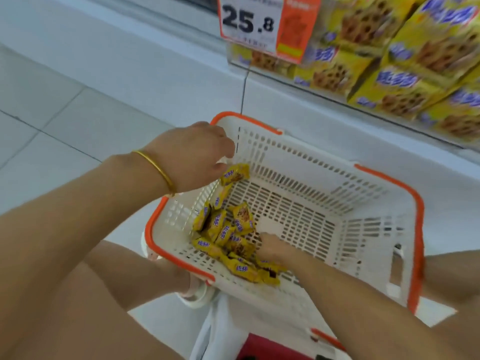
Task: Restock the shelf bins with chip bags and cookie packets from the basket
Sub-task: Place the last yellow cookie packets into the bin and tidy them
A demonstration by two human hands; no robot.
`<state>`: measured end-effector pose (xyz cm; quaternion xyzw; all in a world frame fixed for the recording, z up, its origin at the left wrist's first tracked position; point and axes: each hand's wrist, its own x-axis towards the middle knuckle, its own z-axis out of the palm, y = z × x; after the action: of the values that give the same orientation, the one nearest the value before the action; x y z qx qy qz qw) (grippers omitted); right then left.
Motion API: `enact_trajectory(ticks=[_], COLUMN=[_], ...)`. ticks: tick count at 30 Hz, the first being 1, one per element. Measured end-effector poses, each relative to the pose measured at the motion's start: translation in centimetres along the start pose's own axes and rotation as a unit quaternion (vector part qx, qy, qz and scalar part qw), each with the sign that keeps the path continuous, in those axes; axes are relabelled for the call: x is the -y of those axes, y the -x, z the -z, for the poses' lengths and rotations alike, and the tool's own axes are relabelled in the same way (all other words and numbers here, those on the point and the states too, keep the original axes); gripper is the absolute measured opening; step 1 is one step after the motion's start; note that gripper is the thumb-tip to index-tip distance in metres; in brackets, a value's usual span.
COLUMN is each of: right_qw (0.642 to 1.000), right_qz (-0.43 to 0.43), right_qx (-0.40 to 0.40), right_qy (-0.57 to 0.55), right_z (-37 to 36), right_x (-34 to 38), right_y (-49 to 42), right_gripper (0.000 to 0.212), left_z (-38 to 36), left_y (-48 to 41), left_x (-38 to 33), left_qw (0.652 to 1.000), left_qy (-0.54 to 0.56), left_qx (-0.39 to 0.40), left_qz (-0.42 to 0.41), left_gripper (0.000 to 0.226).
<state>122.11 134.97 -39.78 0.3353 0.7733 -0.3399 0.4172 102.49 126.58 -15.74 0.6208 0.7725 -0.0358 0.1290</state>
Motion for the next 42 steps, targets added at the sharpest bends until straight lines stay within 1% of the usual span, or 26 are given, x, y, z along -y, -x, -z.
enact_trajectory(ticks=[2, 3, 4, 6, 8, 11, 12, 13, 14, 15, 16, 17, 19, 20, 22, 24, 26, 27, 29, 31, 32, 34, 36, 39, 41, 42], right_qw=[0.998, 0.997, 0.997, 0.998, 0.998, 0.999, 0.996, 0.981, 0.945, 0.891, 0.840, 0.801, 0.751, 0.736, 0.722, 0.705, 0.694, 0.699, 0.733, 0.772, 0.783, 0.791, 0.779, 0.727, 0.702, 0.689], right_qz=[-0.039, -0.043, -0.033, 0.008, 0.035, 0.039, 0.032, 0.018, 0.010, 0.024, 0.054, 0.089, 0.162, 0.197, 0.250, 0.267, 0.278, 0.285, 0.285, 0.271, 0.270, 0.286, 0.315, 0.341, 0.343, 0.343], right_qx=[0.057, 0.069, 0.066, 0.029, -0.007, -0.036, -0.040, -0.033, -0.008, 0.019, 0.029, 0.029, 0.030, 0.033, 0.029, 0.007, -0.012, -0.016, -0.049, -0.118, -0.150, -0.200, -0.241, -0.311, -0.375, -0.410], right_qy=[-0.005, -0.003, 0.009, 0.051, 0.060, -0.009, -0.077, -0.190, -0.327, -0.453, -0.540, -0.591, -0.639, -0.647, -0.645, -0.657, -0.664, -0.656, -0.615, -0.562, -0.540, -0.502, -0.485, -0.509, -0.500, -0.489], right_z=[-1.5, -2.0, -2.5, -3.1, -3.1, -0.9, 0.4, 2.0, 3.6, 5.0, 6.4, 7.6, 9.2, 9.8, 10.6, 11.2, 11.6, 11.9, 12.7, 13.6, 14.2, 15.4, 16.6, 18.0, 19.0, 19.8], right_x=[-1.1, -1.8, -2.4, -3.4, -3.9, -3.9, -4.0, -3.8, -3.6, -3.3, -3.0, -2.8, -2.2, -1.9, -1.4, -1.3, -1.4, -1.6, -1.8, -2.0, -2.1, -2.2, -2.4, -2.0, -1.3, -1.0], right_y=[-0.1, -0.1, -0.2, -0.2, -0.2, 1.5, 2.4, 3.8, 5.4, 7.1, 8.7, 10.3, 13.1, 14.5, 17.2, 19.8, 22.2, 23.3, 25.6, 28.0, 29.0, 30.9, 32.3, 33.8, 34.2, 34.3], right_gripper=[0.026, 0.025, 0.029, 0.034, 0.031, 0.018, 0.019, 0.026, 0.038, 0.047, 0.050, 0.048, 0.045, 0.044, 0.040, 0.033, 0.029, 0.030, 0.034, 0.032, 0.030, 0.028, 0.032, 0.047, 0.045, 0.039], left_z=[0.1, 0.2, 0.3, 0.4, 0.3, 0.2, 0.0, -0.1, -0.3, -0.6, -0.8, -1.0, -1.4, -1.4, -1.3, -0.6, 0.5, 1.2, 3.1, 5.3, 6.4, 8.4, 10.2, 12.2, 13.3, 13.9], left_y=[-0.4, -0.7, -1.0, -1.5, -1.9, -2.2, -2.3, -2.4, -2.3, -2.3, -2.2, -2.1, -1.7, -1.6, -1.5, -1.5, -1.4, -1.2, -0.8, -0.7, -0.9, -1.3, -1.8, -2.6, -3.1, -3.4], left_x=[0.1, 0.0, -0.1, -0.5, -0.9, -1.8, -2.3, -2.9, -3.6, -4.3, -5.2, -6.2, -8.2, -9.1, -10.5, -11.2, -12.0, -12.5, -13.4, -14.0, -14.0, -14.0, -14.2, -14.7, -15.0, -14.9], left_qw=[1.000, 1.000, 1.000, 0.999, 0.999, 0.998, 0.998, 0.998, 0.998, 0.997, 0.995, 0.992, 0.989, 0.990, 0.992, 0.986, 0.977, 0.974, 0.961, 0.929, 0.919, 0.911, 0.887, 0.834, 0.812, 0.809], left_qy=[-0.005, -0.009, -0.014, -0.026, -0.034, -0.024, -0.016, -0.008, 0.001, 0.016, 0.037, 0.058, 0.078, 0.071, 0.057, 0.082, 0.118, 0.142, 0.238, 0.354, 0.380, 0.393, 0.434, 0.509, 0.526, 0.515], left_qx=[0.008, 0.010, 0.011, 0.012, 0.013, 0.021, 0.026, 0.031, 0.038, 0.048, 0.061, 0.073, 0.071, 0.053, -0.006, -0.077, -0.109, -0.107, -0.077, -0.065, -0.075, -0.111, -0.146, -0.200, -0.243, -0.273], left_qz=[-0.006, -0.012, -0.019, -0.030, -0.041, -0.049, -0.051, -0.054, -0.058, -0.064, -0.074, -0.086, -0.104, -0.110, -0.115, -0.125, -0.140, -0.141, -0.120, -0.087, -0.076, -0.063, -0.062, -0.072, -0.073, -0.071], left_gripper=[0.035, 0.035, 0.036, 0.036, 0.035, 0.034, 0.032, 0.031, 0.030, 0.031, 0.036, 0.045, 0.063, 0.069, 0.073, 0.070, 0.067, 0.067, 0.072, 0.069, 0.064, 0.051, 0.040, 0.029, 0.028, 0.029])
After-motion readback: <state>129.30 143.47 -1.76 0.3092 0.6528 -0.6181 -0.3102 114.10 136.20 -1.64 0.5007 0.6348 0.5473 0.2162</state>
